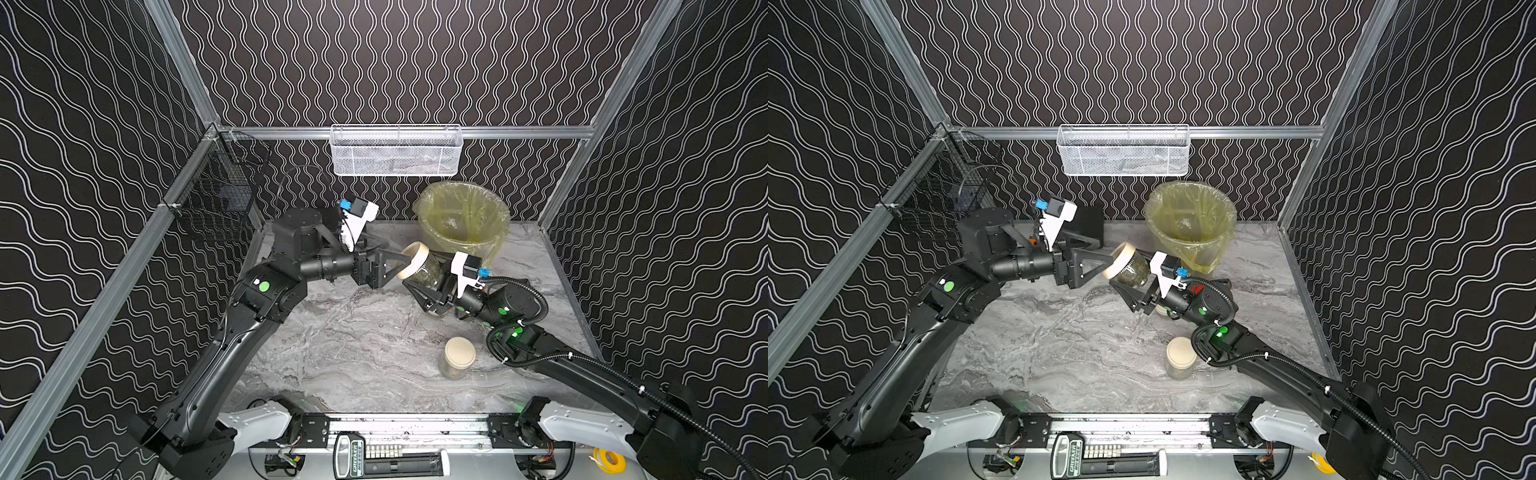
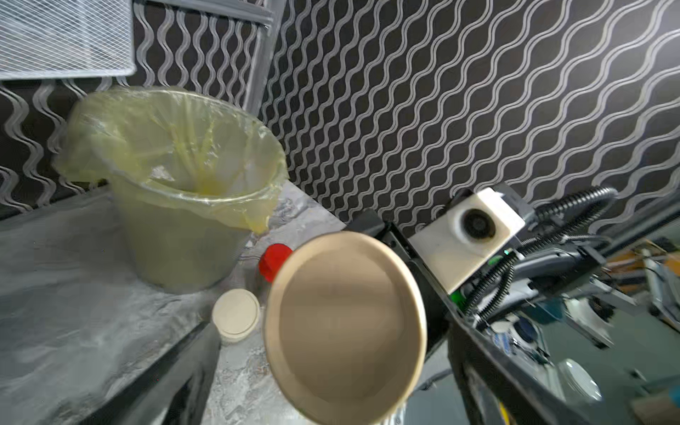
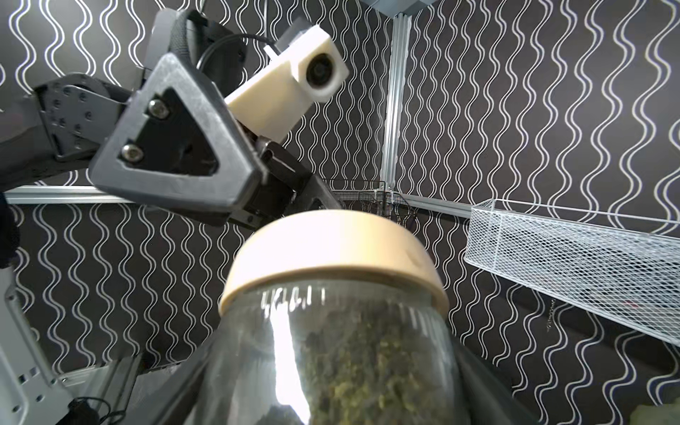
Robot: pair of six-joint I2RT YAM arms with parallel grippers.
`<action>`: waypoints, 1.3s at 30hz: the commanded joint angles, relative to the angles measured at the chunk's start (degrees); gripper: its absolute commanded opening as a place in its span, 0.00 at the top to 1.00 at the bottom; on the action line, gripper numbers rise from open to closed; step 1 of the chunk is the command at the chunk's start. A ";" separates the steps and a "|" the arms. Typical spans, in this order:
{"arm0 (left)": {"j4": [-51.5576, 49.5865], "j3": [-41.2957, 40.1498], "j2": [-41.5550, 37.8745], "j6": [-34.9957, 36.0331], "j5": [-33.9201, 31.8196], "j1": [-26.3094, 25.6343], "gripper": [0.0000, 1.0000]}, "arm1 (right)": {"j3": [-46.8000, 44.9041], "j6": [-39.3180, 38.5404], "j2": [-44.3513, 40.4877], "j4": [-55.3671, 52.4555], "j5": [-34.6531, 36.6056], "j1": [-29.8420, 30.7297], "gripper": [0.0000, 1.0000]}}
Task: Empty moldy tea leaves from jars
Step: Unscrew the lid from the jar.
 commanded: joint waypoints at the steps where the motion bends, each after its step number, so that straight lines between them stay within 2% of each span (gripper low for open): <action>1: 5.86 -1.55 0.56 -2.32 8.18 0.24 0.01 | 0.24 0.36 -0.25 1.78 -3.59 -0.32 0.79; 15: 6.49 -3.14 2.26 -3.67 6.87 0.17 0.01 | -0.42 1.48 0.22 5.81 -6.85 -0.43 0.79; 22: 8.87 -4.03 2.61 -5.74 9.35 0.32 0.02 | -0.24 0.69 -0.18 6.59 -6.86 -0.41 0.78; 24: 11.29 -4.61 2.53 -7.53 11.00 0.29 0.04 | -0.14 0.42 0.31 6.83 -6.34 -0.43 0.78; 27: 12.53 -4.95 2.10 -8.51 11.51 0.28 0.13 | 0.48 0.59 1.48 8.27 -5.77 -0.66 0.78; 29: 11.54 -4.57 2.05 -8.00 11.04 0.31 0.15 | 0.96 1.03 2.48 9.65 -5.83 -1.00 0.78; 30: 10.89 -4.37 2.16 -7.81 10.77 0.27 0.14 | 1.24 1.29 3.00 10.24 -6.06 -1.13 0.78; 32: 10.23 -3.85 2.35 -7.54 10.55 0.29 0.05 | 2.13 1.79 4.24 11.42 -6.73 -1.54 0.78; 35: 10.05 -3.36 2.44 -7.47 10.32 0.38 0.03 | 3.41 2.24 5.91 12.58 -7.48 -2.06 0.78; 37: 10.15 -2.97 2.61 -7.55 10.21 0.53 0.07 | 4.02 2.59 6.88 13.24 -8.15 -2.56 0.78; 39: 10.37 -2.34 2.75 -7.89 9.98 0.85 0.15 | 4.86 3.52 8.06 13.79 -8.86 -3.18 0.78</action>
